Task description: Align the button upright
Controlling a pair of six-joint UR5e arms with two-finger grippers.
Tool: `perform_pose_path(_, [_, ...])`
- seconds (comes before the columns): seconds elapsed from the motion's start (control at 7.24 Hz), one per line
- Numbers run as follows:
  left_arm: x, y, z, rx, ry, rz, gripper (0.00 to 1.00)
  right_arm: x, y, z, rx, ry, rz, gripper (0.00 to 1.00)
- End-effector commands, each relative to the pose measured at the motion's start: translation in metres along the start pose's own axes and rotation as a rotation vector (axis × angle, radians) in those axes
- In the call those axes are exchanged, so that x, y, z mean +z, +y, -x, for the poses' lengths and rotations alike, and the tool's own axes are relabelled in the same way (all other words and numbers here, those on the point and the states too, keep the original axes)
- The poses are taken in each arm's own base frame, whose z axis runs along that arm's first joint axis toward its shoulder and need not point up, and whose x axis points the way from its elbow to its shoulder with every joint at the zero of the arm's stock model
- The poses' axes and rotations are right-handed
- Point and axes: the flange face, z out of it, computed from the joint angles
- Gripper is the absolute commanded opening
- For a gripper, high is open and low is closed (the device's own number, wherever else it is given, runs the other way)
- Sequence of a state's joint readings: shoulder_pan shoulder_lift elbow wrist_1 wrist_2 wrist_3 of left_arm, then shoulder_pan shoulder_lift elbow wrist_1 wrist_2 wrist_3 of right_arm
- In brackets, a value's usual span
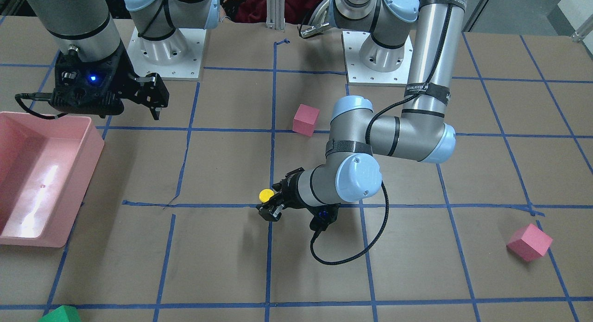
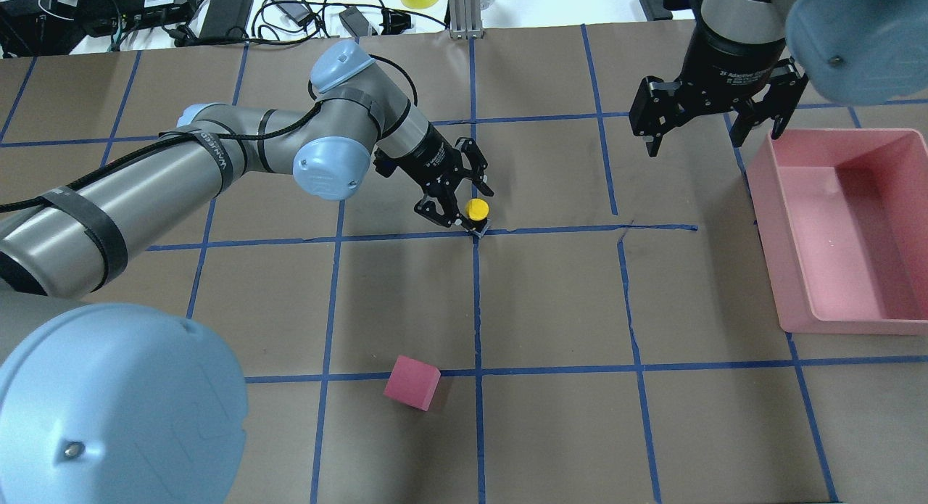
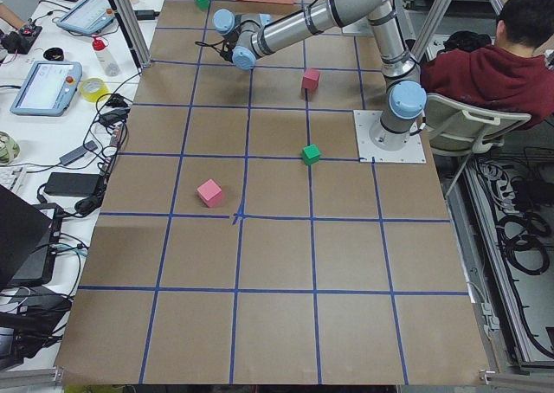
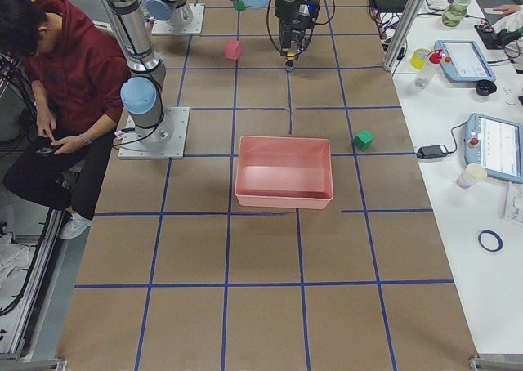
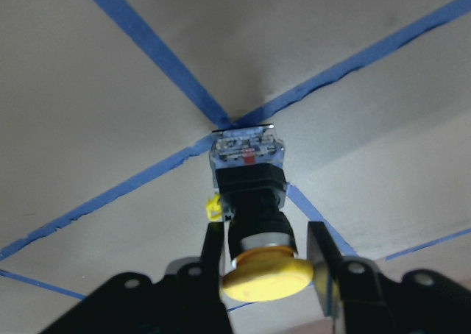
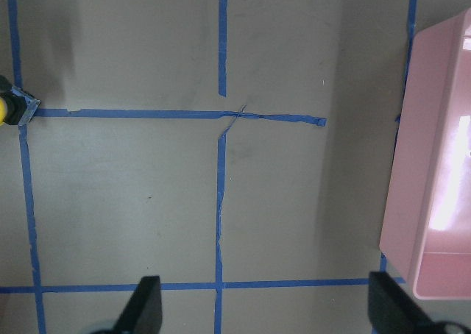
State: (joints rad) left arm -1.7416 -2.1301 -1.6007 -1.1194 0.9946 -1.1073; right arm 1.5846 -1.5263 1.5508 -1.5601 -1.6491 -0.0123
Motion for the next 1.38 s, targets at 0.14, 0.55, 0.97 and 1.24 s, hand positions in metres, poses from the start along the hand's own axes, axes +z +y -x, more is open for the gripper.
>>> perform_pose_path(0.14, [-0.059,0.015,-0.002,0.108,0.030,-0.130,1.00,0.001,-0.001,0.000,0.000,0.000,0.002,1.00])
perform_pose_path(0.55, [-0.163,0.104,0.024,0.115,-0.057,-0.191,1.00,0.002,-0.002,0.000,0.000,-0.003,0.003,1.00])
perform_pose_path(0.97, [-0.225,0.156,0.066,0.597,-0.116,-0.362,1.00,0.003,-0.002,0.000,0.000,-0.002,0.005,1.00])
perform_pose_path(1.24, [-0.241,0.154,0.088,1.065,-0.319,-0.454,1.00,-0.001,0.000,0.000,0.000,-0.005,-0.005,1.00])
